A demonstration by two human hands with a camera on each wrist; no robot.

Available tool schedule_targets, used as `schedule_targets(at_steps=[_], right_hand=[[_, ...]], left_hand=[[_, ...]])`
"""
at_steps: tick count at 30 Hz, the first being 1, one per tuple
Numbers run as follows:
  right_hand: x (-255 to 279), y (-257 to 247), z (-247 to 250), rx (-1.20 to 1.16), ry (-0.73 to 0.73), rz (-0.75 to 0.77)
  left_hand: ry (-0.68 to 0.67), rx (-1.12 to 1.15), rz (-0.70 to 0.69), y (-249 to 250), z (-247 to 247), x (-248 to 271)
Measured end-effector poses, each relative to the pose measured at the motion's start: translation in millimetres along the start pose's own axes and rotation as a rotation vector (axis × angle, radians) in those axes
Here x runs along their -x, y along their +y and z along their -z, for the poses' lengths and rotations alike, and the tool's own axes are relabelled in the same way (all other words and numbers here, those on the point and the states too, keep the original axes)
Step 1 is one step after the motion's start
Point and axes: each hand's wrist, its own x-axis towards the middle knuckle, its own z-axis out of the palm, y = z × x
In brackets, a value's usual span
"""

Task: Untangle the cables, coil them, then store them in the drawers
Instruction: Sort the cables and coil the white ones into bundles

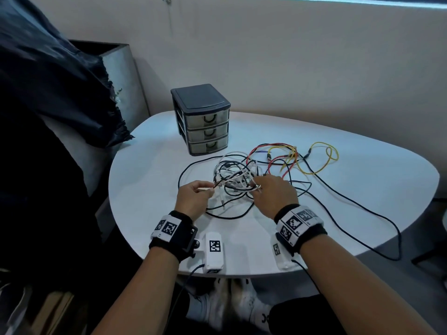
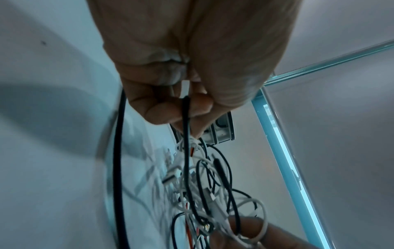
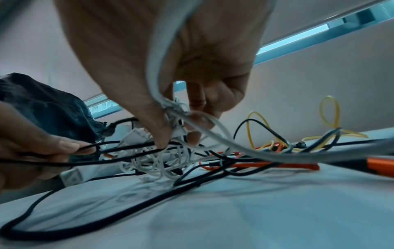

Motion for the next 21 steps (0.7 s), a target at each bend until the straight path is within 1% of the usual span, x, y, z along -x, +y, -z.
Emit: schedule_targets(at_steps=[3, 6, 9, 11, 14, 16, 17, 18, 19, 21], right_hand=[[-0.5, -4.9, 1.5, -0.013, 0.036, -0.028], [-4.2, -10.5, 3.1, -0.027, 0.056, -0.040], [-9.4, -10.7, 6.4, -0.018, 0.061, -0.074], [-10.8, -6.3, 11.9, -0.003, 0.068, -0.104], [-11.9, 2.6, 18.6, -0.021, 0.096, -0.163], [-13.8, 5.6, 18.8, -0.101, 0.099, -0.196], [-15.0, 5.8, 17.8, -0.152, 0.096, -0.205], [-16.6, 6.4, 15.5, -0.201, 0.089, -0.199], [-17.5, 6.3, 13.0, -0.237, 0.082, -0.187], [-18.5, 6.0, 7.2, -0.271, 0.081, -0.176]], left_hand=[[0.029, 0.097, 0.068, 1.0, -4.4, 2.0], [-0.009, 0.168, 0.134, 0.2, -14.2, 8.4], [-0.023, 0.079, 0.091, 2.5, -14.8, 12.0], [0.000, 0.028, 0.051, 7.5, -8.0, 8.5], [0.058, 0.038, 0.037, 18.1, 8.5, 1.9], [0.105, 0.067, 0.028, 20.6, 14.7, -1.4], [0.141, 0.069, -0.007, 19.9, 14.8, -1.7], [0.185, 0.017, -0.072, 17.3, 12.2, -1.1], [0.234, -0.110, -0.161, 14.1, 7.9, 2.3], [0.364, -0.396, -0.403, 12.1, -5.4, 17.2]])
